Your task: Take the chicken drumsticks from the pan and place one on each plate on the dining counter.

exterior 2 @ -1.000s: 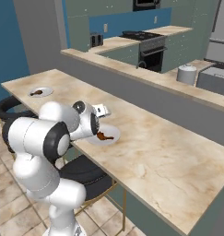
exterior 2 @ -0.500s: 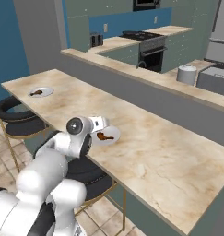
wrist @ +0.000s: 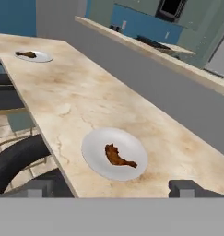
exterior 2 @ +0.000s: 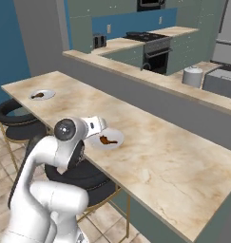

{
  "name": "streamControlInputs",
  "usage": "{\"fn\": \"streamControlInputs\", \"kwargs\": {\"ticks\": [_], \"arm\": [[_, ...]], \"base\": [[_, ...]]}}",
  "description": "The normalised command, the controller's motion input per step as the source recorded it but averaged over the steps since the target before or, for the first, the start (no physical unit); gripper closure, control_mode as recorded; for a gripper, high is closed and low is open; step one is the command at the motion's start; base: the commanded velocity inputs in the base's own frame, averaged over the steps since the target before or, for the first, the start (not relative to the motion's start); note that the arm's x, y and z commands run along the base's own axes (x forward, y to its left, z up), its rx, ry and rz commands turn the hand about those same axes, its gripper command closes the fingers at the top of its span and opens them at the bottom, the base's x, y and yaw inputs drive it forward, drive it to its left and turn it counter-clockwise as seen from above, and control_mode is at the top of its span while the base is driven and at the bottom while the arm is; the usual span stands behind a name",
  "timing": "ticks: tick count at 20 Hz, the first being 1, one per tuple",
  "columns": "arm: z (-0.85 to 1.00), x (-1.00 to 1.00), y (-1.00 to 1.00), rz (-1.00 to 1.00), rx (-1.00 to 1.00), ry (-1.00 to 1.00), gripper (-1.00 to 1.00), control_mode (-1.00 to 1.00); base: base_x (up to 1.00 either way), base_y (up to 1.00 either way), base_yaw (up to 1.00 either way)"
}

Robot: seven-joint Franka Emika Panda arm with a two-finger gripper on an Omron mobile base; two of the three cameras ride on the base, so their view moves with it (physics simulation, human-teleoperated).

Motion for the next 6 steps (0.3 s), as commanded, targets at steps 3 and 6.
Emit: {"fn": "streamControlInputs", "kwargs": {"ticks": [3, 6], "arm": [[0.96, -1.00, -0.29, 0.00, -0.06, 0.47, -1.00, -1.00], [0.24, -1.00, -0.37, 0.00, -0.15, 0.76, -1.00, -1.00]], "base": [[0.00, 0.00, 0.00], [0.00, 0.00, 0.00]]}}
